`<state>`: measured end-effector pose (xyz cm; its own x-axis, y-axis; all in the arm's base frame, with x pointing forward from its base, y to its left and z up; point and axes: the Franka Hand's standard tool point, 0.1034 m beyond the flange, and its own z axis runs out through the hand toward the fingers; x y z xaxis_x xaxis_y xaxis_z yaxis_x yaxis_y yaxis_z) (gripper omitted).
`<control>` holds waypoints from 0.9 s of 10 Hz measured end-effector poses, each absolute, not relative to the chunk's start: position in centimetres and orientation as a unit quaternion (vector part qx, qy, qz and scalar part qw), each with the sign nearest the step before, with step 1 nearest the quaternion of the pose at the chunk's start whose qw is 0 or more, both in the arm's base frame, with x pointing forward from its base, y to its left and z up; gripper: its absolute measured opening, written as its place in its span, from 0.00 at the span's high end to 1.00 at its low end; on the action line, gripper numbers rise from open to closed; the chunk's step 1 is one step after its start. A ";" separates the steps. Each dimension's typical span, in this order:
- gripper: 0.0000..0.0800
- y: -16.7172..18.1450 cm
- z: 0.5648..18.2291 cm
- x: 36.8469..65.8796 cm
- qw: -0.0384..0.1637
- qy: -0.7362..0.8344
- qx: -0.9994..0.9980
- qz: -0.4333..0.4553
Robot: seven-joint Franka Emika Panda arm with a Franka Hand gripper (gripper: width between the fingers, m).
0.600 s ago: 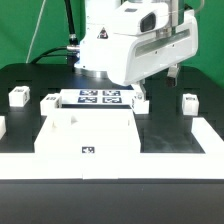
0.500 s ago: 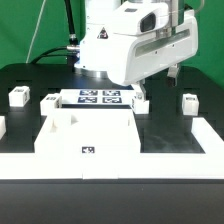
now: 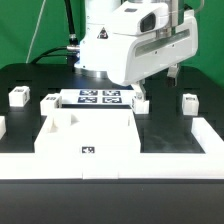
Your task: Assemble one leg
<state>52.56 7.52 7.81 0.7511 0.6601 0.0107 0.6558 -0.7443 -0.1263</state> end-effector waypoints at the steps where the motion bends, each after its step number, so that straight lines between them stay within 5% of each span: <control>1: 0.19 7.5 7.8 52.6 0.061 -0.352 -0.934 0.017; 6: 0.19 5.5 5.9 50.5 0.056 -0.497 -0.866 0.013; 9: 0.19 2.8 5.5 50.5 0.029 -0.576 -0.817 0.023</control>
Offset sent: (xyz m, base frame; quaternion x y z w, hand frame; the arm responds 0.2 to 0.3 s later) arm -0.0270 -0.0099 -0.0153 -0.0161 0.0316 -0.1647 0.9857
